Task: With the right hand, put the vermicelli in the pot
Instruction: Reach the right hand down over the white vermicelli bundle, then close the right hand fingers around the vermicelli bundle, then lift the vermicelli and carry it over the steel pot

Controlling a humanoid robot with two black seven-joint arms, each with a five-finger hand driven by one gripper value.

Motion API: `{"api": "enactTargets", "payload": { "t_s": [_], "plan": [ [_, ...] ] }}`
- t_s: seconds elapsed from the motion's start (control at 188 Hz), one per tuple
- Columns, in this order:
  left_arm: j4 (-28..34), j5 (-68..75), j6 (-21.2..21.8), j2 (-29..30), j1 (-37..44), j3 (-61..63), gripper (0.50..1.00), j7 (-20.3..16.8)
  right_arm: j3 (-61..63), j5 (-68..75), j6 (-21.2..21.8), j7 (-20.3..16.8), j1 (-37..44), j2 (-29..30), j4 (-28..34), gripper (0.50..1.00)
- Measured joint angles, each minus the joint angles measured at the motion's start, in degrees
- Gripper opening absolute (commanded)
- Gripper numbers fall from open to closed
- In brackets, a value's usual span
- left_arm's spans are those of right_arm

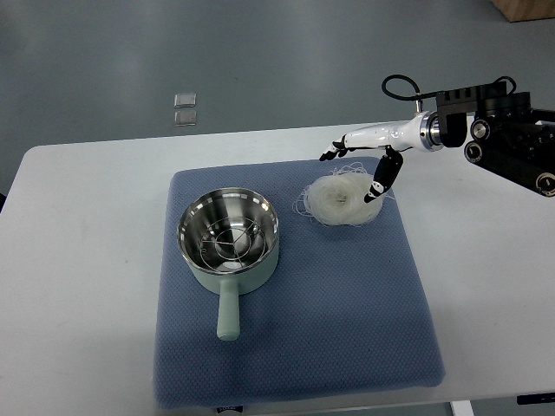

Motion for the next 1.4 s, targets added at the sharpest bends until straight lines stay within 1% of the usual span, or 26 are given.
{"api": "enactTargets", "payload": {
  "t_s": [0.17, 0.234, 0.478, 0.791, 0.876, 0.918, 0.934, 1.003, 1.008, 1.014, 1.019, 1.03, 1.035, 1.04, 1.045, 1.051, 1.056, 1.061, 1.067, 1.072, 1.077, 1.083, 1.088, 1.093, 1.099, 1.401],
  "plan": [
    [-0.1, 0.0, -0.1, 0.0, 0.0, -0.1, 1.0, 0.0, -0.6, -0.4, 0.0, -5.1, -0.6, 3.6, -2.8, 0.911],
    [-0.2, 0.0, -0.1, 0.0, 0.0, -0.1, 1.0, 0.0, -0.6, -0.4, 0.0, -6.2, -1.0, 4.4, -3.7, 0.909],
    [-0.2, 0.0, -0.1, 0.0, 0.0, -0.3, 1.0, 0.0, -1.3, -0.4, -0.3, -7.6, -2.2, 6.9, -4.5, 0.907],
    [0.0, 0.0, -0.1, 0.0, 0.0, -0.3, 1.0, 0.0, -4.1, -0.6, -4.1, -8.2, -3.7, 7.2, -7.4, 0.895],
    [0.0, 0.0, -0.1, 0.0, 0.0, -0.3, 1.0, 0.0, -5.1, -0.6, -5.4, -8.2, -3.7, 7.7, -8.1, 0.862],
    [0.0, 0.0, -0.1, 0.0, 0.0, -0.3, 1.0, 0.0, -5.3, -0.6, -5.7, -8.2, -3.7, 8.3, -8.2, 0.825],
    [0.0, 0.0, -0.1, 0.0, 0.0, -0.3, 1.0, 0.0, -5.3, -0.6, -5.8, -8.2, -3.7, 8.7, -8.2, 0.799],
    [0.0, 0.0, -0.1, 0.0, 0.0, -0.3, 1.0, 0.0, -5.4, -0.6, -6.2, -8.1, -3.8, 9.8, -8.3, 0.75],
    [0.0, 0.0, -0.1, 0.0, 0.0, -0.3, 1.0, 0.0, -5.4, -0.6, -6.3, -8.1, -3.8, 9.8, -8.3, 0.734],
    [0.0, 0.0, -0.1, 0.0, 0.0, -0.3, 1.0, 0.0, -5.5, -0.6, -6.3, -8.1, -3.8, 9.9, -8.3, 0.733],
    [0.0, 0.0, -0.1, 0.0, 0.0, -0.3, 1.0, 0.0, -5.5, -0.6, -6.3, -8.1, -3.8, 10.0, -8.3, 0.711],
    [0.0, 0.0, -0.1, 0.0, 0.0, -0.3, 1.0, 0.0, -5.5, -0.6, -6.4, -8.1, -3.8, 10.1, -8.3, 0.711],
    [0.0, 0.0, -0.1, 0.0, 0.0, -0.3, 1.0, 0.0, -5.5, -0.6, -6.4, -8.1, -3.8, 10.1, -8.3, 0.685],
    [0.0, 0.0, -0.1, 0.0, 0.0, -0.3, 1.0, 0.0, -5.5, -0.6, -6.5, -8.1, -3.8, 10.2, -8.3, 0.684],
    [0.0, 0.0, -0.1, 0.0, 0.0, -0.3, 1.0, 0.0, -5.5, -0.6, -6.5, -8.1, -3.8, 10.2, -8.3, 0.654],
    [0.0, 0.0, -0.1, 0.0, 0.0, -0.3, 1.0, 0.0, -5.5, -0.6, -6.5, -8.1, -3.9, 10.3, -8.3, 0.654],
    [0.0, 0.0, -0.1, 0.0, 0.0, -0.3, 1.0, 0.0, -5.5, -0.6, -6.6, -8.1, -3.9, 10.3, -8.3, 0.621],
    [0.0, 0.0, -0.1, 0.0, 0.0, -0.3, 1.0, 0.0, -5.5, -0.6, -6.6, -8.1, -3.9, 10.3, -8.3, 0.621],
    [0.0, 0.0, -0.1, 0.0, 0.0, -0.3, 1.0, 0.0, -5.5, -0.6, -6.6, -8.1, -3.9, 10.4, -8.3, 0.591],
    [0.0, 0.0, -0.1, 0.0, 0.0, -0.3, 1.0, 0.0, -5.5, -0.6, -6.6, -8.1, -3.9, 10.4, -8.3, 0.59],
    [0.0, 0.0, -0.1, 0.0, 0.0, -0.3, 1.0, 0.0, -5.5, -0.6, -6.7, -8.1, -3.9, 10.4, -8.3, 0.564],
    [0.0, 0.0, -0.1, 0.0, 0.0, -0.3, 1.0, 0.0, -5.6, -0.6, -6.7, -8.1, -3.9, 10.5, -8.3, 0.564],
    [0.0, 0.0, -0.1, 0.0, 0.0, -0.3, 1.0, 0.0, -5.6, -0.6, -6.7, -8.1, -3.9, 10.5, -8.3, 0.533],
    [0.0, 0.0, -0.1, 0.0, 0.0, -0.3, 1.0, 0.0, -5.6, -0.6, -6.7, -8.1, -3.9, 10.5, -8.3, 0.533],
    [0.0, 0.0, -0.1, 0.0, 0.0, -0.3, 1.0, 0.0, -5.6, -0.6, -6.7, -8.1, -3.9, 10.6, -8.3, 0.501],
    [0.2, 0.0, -0.1, 0.0, 0.0, -0.3, 1.0, 0.0, -5.5, -0.6, -8.5, -8.0, -2.8, 10.4, -8.3, 0.5]
  ]
}}
